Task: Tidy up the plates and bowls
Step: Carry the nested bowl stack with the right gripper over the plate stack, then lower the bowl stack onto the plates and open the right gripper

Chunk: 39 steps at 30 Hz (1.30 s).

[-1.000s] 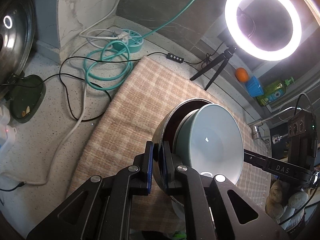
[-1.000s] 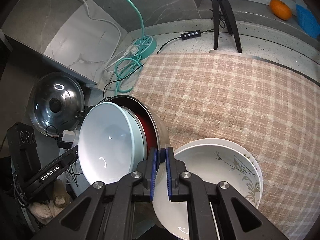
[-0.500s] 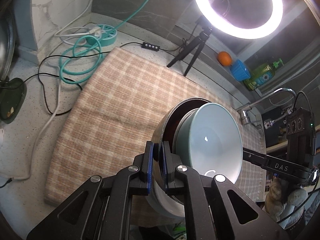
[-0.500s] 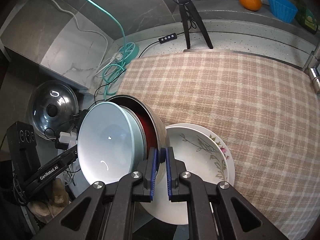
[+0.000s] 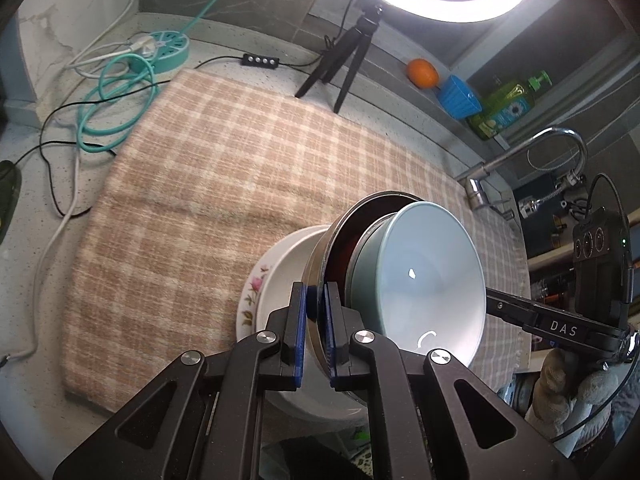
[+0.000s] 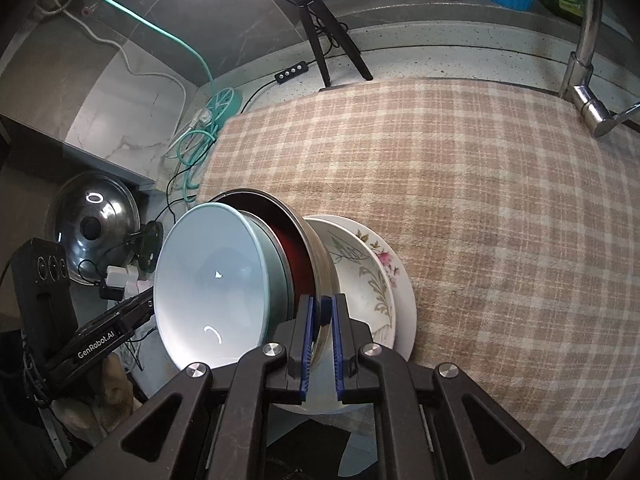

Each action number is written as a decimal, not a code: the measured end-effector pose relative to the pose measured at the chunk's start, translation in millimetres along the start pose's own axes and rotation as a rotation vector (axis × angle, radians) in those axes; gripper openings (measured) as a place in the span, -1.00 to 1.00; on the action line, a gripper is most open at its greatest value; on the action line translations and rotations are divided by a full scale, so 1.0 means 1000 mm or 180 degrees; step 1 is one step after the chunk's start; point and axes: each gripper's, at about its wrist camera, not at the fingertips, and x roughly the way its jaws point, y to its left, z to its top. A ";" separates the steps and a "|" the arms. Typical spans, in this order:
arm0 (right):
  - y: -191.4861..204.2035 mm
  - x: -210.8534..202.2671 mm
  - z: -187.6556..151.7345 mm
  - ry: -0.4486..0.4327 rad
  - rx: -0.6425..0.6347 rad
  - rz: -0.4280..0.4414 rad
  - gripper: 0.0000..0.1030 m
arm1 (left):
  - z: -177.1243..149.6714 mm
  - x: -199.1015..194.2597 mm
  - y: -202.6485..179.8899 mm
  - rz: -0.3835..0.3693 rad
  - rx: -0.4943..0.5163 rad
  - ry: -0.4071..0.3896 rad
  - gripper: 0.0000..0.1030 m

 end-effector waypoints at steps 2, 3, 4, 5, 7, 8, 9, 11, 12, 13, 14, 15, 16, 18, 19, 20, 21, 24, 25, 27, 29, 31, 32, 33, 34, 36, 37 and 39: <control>-0.005 0.001 -0.003 0.0011 0.0037 -0.0008 -0.83 | -0.001 0.003 -0.002 -0.0001 0.0011 0.0030 -0.87; -0.006 0.001 -0.005 0.0015 0.0047 -0.0010 -0.84 | -0.001 0.004 -0.003 0.0001 0.0015 0.0040 -0.87; -0.008 0.002 -0.006 0.0020 0.0056 -0.0015 -0.84 | -0.002 0.005 -0.004 0.0005 0.0026 0.0048 -0.87; -0.009 0.002 -0.007 0.0027 0.0061 -0.0016 -0.84 | -0.002 0.005 -0.005 0.0011 0.0037 0.0055 -0.87; -0.012 0.004 -0.009 0.0050 0.0085 -0.0014 -0.84 | -0.003 0.006 -0.007 0.0015 0.0056 0.0065 -0.87; -0.014 0.006 -0.010 0.0062 0.0100 -0.0015 -0.84 | -0.003 0.007 -0.007 0.0018 0.0067 0.0071 -0.87; -0.015 0.008 -0.012 0.0075 0.0115 -0.0014 -0.84 | -0.003 0.008 -0.007 0.0022 0.0071 0.0075 -0.87; -0.017 0.011 -0.013 0.0095 0.0128 -0.0013 -0.84 | -0.003 0.010 -0.006 0.0033 0.0068 0.0092 -0.87; -0.018 0.013 -0.014 0.0107 0.0134 -0.0013 -0.84 | -0.003 0.012 -0.005 0.0036 0.0060 0.0100 -0.87; -0.018 0.014 -0.015 0.0115 0.0136 -0.0011 -0.84 | -0.003 0.013 -0.004 0.0042 0.0055 0.0111 -0.87; -0.018 0.016 -0.015 0.0122 0.0142 -0.0007 -0.84 | -0.003 0.015 -0.003 0.0045 0.0050 0.0122 -0.87; -0.019 0.017 -0.016 0.0128 0.0148 -0.0005 -0.84 | -0.003 0.016 -0.002 0.0045 0.0044 0.0133 -0.87; -0.019 0.018 -0.016 0.0133 0.0152 -0.0006 -0.84 | -0.004 0.017 -0.001 0.0045 0.0038 0.0138 -0.87; -0.019 0.020 -0.016 0.0132 0.0159 0.0004 -0.83 | -0.004 0.018 0.000 0.0060 0.0041 0.0138 -0.87; -0.018 0.021 -0.015 0.0127 0.0159 0.0009 -0.83 | -0.004 0.018 0.001 0.0063 0.0034 0.0136 -0.87; -0.017 0.021 -0.015 0.0123 0.0155 0.0009 -0.83 | -0.003 0.019 0.001 0.0065 0.0025 0.0142 -0.87; -0.017 0.021 -0.015 0.0120 0.0148 0.0005 -0.83 | -0.003 0.019 0.002 0.0066 0.0019 0.0143 -0.87; -0.015 0.021 -0.014 0.0111 0.0120 -0.0003 -0.83 | -0.003 0.020 0.003 0.0071 0.0028 0.0151 -0.87; -0.015 0.021 -0.014 0.0115 0.0124 0.0010 -0.83 | -0.003 0.021 0.003 0.0074 0.0035 0.0157 -0.87; -0.016 0.022 -0.012 0.0121 0.0139 0.0037 -0.82 | -0.002 0.021 0.004 0.0067 0.0028 0.0171 -0.87; -0.016 0.023 -0.011 0.0127 0.0126 0.0061 -0.80 | -0.002 0.022 0.005 0.0036 0.0007 0.0198 -0.87; -0.014 0.023 -0.012 0.0127 0.0061 0.0042 -0.79 | -0.002 0.022 0.006 0.0027 -0.0006 0.0202 -0.86; -0.013 0.023 -0.012 0.0112 0.0035 0.0031 -0.79 | -0.002 0.022 0.006 0.0033 0.0000 0.0203 -0.85; -0.011 0.023 -0.013 0.0092 -0.0002 0.0010 -0.78 | -0.002 0.022 0.006 0.0031 -0.0004 0.0200 -0.85; -0.009 0.023 -0.014 0.0083 -0.0033 -0.0023 -0.78 | -0.001 0.022 0.007 0.0030 -0.0006 0.0197 -0.83; -0.008 0.023 -0.014 0.0043 -0.0072 -0.0067 -0.75 | 0.001 0.019 0.006 0.0040 0.0016 0.0159 -0.79; -0.008 0.023 -0.015 0.0024 -0.0081 -0.0086 -0.74 | 0.001 0.017 0.006 0.0046 0.0025 0.0139 -0.79; -0.008 0.023 -0.017 -0.0008 -0.0079 -0.0089 -0.70 | 0.003 0.014 0.006 0.0064 0.0053 0.0096 -0.78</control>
